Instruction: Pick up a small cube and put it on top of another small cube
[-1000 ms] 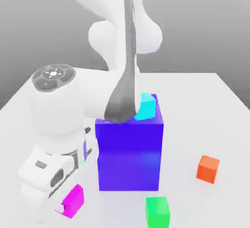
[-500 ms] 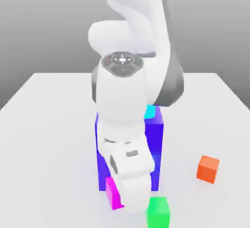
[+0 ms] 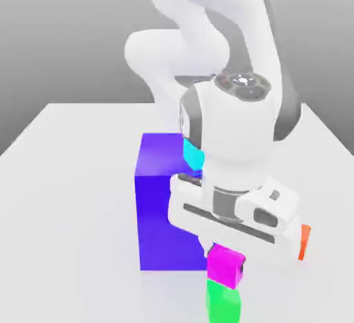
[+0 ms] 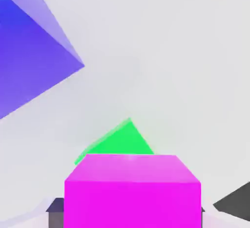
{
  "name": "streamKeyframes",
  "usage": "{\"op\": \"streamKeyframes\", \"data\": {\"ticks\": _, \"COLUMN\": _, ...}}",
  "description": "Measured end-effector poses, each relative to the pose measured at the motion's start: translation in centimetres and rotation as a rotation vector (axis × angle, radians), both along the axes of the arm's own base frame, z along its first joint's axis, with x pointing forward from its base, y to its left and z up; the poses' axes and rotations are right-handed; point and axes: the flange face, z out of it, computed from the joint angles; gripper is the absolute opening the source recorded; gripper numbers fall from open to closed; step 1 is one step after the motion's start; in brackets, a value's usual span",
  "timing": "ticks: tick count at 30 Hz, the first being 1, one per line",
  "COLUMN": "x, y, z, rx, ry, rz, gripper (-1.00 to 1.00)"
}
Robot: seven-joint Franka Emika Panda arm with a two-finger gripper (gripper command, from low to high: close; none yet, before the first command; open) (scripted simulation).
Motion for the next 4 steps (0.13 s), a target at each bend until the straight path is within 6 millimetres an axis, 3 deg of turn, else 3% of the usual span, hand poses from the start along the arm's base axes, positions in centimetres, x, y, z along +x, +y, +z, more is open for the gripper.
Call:
{"op": "streamKeyframes", "data": {"ticks": 1, "x": -0.07, "y": -0.05, "z": -1.02, "rx": 0.001, "ry": 0.002, "rz": -0.001, "gripper": -1.0}}
{"op": "streamKeyframes", "data": {"ticks": 2, "x": -0.12, "y": -0.07, "z": -1.54, "rx": 0.001, "ry": 0.003, "rz": -0.001, "gripper": 1.0}}
{"op": "streamKeyframes", "data": {"ticks": 4, "x": -0.12, "y": -0.07, "z": -1.54, "rx": 0.001, "ry": 0.003, "rz": -0.001, "gripper": 1.0}}
